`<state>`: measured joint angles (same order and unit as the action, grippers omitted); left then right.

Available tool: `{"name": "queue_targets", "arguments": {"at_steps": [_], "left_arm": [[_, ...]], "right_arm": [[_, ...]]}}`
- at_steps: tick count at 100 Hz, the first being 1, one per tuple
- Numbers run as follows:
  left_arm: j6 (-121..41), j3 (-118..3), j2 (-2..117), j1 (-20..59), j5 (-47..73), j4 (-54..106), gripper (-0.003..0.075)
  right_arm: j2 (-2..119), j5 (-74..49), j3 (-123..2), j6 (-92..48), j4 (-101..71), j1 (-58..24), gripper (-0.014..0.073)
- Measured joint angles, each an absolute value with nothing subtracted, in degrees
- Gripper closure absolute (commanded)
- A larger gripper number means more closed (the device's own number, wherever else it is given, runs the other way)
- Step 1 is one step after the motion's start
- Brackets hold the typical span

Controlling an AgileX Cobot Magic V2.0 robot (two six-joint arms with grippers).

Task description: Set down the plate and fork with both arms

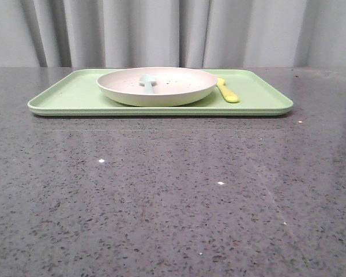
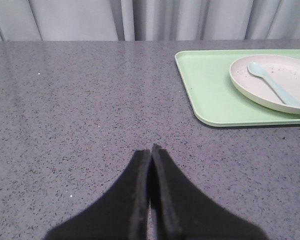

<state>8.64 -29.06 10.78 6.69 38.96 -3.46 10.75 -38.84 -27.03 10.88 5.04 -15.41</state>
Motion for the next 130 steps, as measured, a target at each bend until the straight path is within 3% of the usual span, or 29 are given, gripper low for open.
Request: {"name": "queue_targets", "arguments": {"at_steps": [80, 130], "left_arm": [[8.66, -26.71, 10.78, 6.55, 37.21, -3.87, 0.0741], [8.66, -7.96, 6.84, -1.77, 5.64, -5.04, 0.0741]], "right_arm": [[10.75, -38.98, -27.03, 10.88, 5.04, -15.41, 0.0660], [10.75, -39.12, -27.03, 10.88, 5.04, -15.41, 0.0660]]}}
